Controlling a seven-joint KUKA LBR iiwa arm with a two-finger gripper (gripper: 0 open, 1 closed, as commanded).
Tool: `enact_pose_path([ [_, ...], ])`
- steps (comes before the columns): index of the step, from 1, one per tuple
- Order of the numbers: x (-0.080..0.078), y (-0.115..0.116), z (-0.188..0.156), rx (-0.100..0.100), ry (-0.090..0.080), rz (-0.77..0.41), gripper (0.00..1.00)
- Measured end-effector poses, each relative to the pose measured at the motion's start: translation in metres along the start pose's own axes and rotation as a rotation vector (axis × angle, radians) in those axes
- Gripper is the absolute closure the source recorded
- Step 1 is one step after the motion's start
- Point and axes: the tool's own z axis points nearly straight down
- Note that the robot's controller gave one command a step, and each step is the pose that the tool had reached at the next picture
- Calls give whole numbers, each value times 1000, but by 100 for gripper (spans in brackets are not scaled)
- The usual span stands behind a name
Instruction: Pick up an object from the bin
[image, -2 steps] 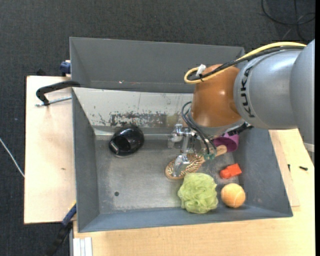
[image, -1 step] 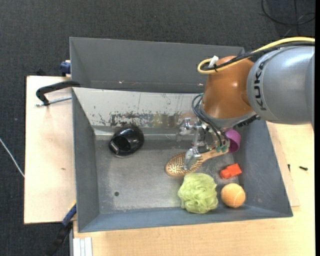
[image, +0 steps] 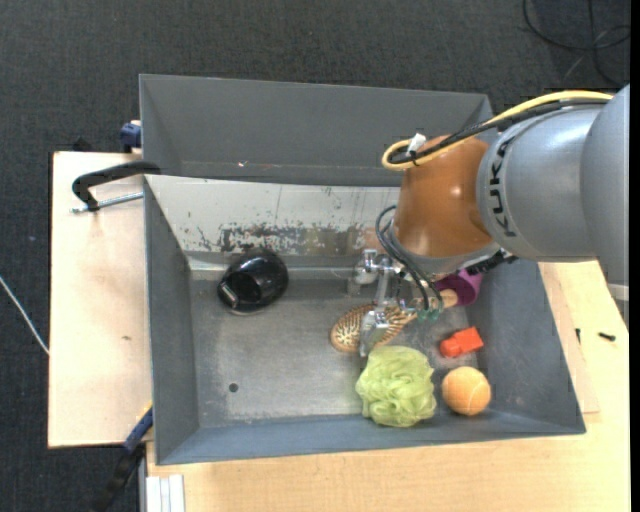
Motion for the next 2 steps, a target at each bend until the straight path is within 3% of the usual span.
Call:
enact_pose_path([
  [1,-25,-6,1,-6,2,6,100],
  [2,-25,-6,1,-6,2,6,100],
])
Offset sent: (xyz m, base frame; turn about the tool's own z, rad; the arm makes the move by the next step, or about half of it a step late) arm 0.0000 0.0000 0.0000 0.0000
